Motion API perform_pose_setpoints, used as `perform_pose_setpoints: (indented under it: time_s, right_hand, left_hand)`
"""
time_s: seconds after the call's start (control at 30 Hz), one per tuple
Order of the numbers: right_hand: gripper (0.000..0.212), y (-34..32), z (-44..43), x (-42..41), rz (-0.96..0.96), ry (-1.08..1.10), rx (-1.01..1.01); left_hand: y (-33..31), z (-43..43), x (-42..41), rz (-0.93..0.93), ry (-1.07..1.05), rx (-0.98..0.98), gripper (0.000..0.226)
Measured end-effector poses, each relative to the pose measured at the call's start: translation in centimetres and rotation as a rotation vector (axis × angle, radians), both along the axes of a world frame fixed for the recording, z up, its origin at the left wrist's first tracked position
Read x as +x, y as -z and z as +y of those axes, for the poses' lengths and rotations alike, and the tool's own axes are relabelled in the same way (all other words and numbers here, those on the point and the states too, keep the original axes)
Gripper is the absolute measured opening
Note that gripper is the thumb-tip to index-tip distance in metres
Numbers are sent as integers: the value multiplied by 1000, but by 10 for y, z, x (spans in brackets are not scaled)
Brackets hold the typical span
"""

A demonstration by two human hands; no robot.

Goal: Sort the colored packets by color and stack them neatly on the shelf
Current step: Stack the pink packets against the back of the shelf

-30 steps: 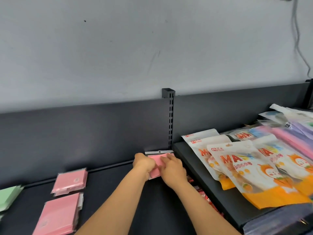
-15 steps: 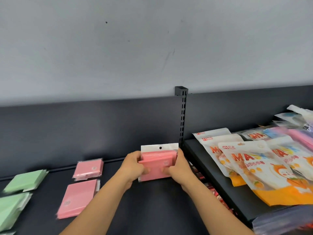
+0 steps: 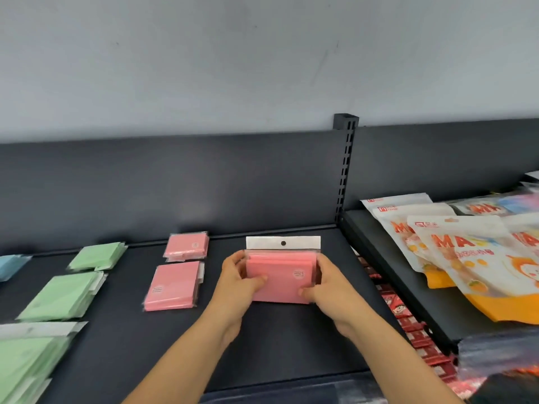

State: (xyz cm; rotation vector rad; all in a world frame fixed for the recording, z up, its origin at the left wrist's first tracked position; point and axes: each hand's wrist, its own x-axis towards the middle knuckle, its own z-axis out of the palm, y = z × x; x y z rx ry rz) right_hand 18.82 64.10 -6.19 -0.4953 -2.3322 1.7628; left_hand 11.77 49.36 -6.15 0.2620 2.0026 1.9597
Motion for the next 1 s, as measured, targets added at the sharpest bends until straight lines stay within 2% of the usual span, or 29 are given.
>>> perform_pose_setpoints:
  time_s: [0.1,0.27,0.47,0.57,0.67,0.83,0.93,1.0]
  right_hand:
    - [61,8,-10,2,18,10,-23]
    - [59,12,-16,9,30,-5,22]
    - [44,7,-36,21,47,-11,56]
    - [48,1,-59,26,86,-52,40]
    - [55,-3,-92,27,135,-95,5]
    - [47,0,-154,19,119,-94,-31]
    - [42,4,-184,13,89,-55,89]
    - [37,5,-190,10,33,-42,233]
  left_hand:
    - [-2,5,17,84,34,-123,55]
    - [-3,2,30,214,16,-276,59]
    - [0,-30,42,376,-52,-317,47]
    - [-5,-60,47,447,-90,-274,40]
    - [-8,-96,52,439,-123,-205,35]
    - [0,-154,45,327,-213,-161,38]
    - [3,-187,33,307,-124,-254,28]
    - [7,-198,23,352,-10,-423,17]
